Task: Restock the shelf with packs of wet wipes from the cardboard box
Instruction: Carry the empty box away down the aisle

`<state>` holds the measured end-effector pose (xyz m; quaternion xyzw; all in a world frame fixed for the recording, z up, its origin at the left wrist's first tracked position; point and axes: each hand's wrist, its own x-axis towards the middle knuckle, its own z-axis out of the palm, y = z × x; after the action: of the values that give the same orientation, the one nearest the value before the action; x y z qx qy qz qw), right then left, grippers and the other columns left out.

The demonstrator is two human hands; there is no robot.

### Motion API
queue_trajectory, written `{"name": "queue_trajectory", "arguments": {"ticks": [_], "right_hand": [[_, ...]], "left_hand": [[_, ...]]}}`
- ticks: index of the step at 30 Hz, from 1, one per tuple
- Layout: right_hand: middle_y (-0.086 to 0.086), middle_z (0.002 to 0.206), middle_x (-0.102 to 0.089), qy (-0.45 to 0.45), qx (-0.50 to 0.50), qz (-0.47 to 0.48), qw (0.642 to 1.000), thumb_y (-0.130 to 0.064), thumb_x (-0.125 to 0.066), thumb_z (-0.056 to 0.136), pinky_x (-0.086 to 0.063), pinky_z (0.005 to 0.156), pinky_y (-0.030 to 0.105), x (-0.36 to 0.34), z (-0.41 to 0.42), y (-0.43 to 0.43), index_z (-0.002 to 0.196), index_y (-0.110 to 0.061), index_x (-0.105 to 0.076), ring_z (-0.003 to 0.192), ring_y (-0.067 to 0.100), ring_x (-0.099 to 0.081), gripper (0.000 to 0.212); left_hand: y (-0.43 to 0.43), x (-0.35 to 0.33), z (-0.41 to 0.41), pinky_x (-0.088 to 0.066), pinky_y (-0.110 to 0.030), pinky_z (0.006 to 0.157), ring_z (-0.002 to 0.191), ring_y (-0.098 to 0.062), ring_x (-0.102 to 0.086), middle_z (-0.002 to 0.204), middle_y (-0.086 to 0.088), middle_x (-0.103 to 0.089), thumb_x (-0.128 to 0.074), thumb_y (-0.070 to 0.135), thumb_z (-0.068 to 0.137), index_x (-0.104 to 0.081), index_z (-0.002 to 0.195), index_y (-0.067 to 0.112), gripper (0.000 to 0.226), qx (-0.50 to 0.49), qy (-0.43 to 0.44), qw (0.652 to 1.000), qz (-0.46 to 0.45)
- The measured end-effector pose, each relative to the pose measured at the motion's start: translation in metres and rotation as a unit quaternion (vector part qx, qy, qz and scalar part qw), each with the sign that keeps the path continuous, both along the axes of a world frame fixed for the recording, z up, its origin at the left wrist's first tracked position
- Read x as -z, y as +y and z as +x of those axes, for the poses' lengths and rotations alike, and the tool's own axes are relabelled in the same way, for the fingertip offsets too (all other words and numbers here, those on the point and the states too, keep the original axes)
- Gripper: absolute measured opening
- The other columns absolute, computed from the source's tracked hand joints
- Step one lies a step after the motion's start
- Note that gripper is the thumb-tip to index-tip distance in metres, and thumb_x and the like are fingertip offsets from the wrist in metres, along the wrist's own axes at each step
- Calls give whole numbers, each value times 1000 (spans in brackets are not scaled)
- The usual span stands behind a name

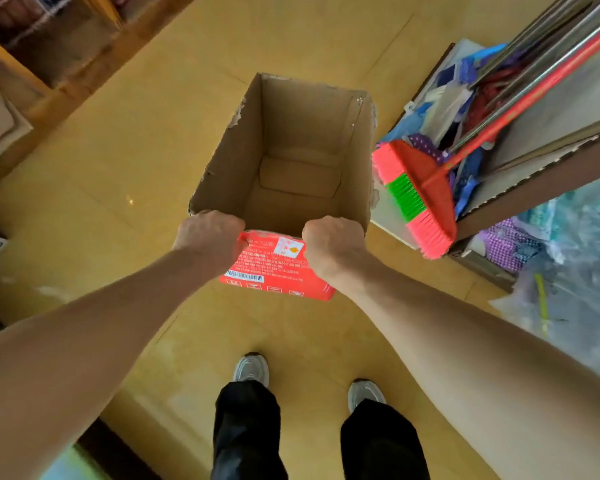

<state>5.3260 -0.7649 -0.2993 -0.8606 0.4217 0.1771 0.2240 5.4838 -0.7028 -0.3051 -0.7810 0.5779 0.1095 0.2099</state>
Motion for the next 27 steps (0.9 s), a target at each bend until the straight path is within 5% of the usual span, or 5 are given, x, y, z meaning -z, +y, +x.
{"name": "queue_trajectory", "arguments": {"ticks": [6,14,20,27], "right_hand": [[5,97,-67,24,55,-24,998,-43,-57,92,-41,69,27,33,50,-22,88,-14,-48,78,19,-60,31],[5,102,-67,32,78,-43,996,-44,-59,91,-39,69,27,108,97,-54,90,-14,-46,89,20,-64,32],[4,102,-68,34,72,-81,994,-38,-63,89,-38,67,28,186,111,-86,87,-16,-45,89,21,-64,28],[5,104,-67,22,76,-94,992,-46,-60,89,-39,69,27,254,118,-117,92,-14,-47,91,21,-64,34]], "left_hand": [[-40,35,54,-40,-31,66,76,-19,-49,75,1,-47,-48,36,97,-56,89,17,23,50,14,999,-7],[-82,107,102,-40,-28,68,80,-16,-48,90,-3,-61,-49,36,97,-60,99,16,23,84,16,996,-16],[-119,185,119,-36,-32,71,101,-26,-55,101,-8,-63,-45,34,99,-62,104,15,26,104,15,994,-36],[-156,253,129,-38,-33,72,94,-23,-50,96,-7,-60,-45,34,100,-62,105,13,27,115,35,991,-51]]}}
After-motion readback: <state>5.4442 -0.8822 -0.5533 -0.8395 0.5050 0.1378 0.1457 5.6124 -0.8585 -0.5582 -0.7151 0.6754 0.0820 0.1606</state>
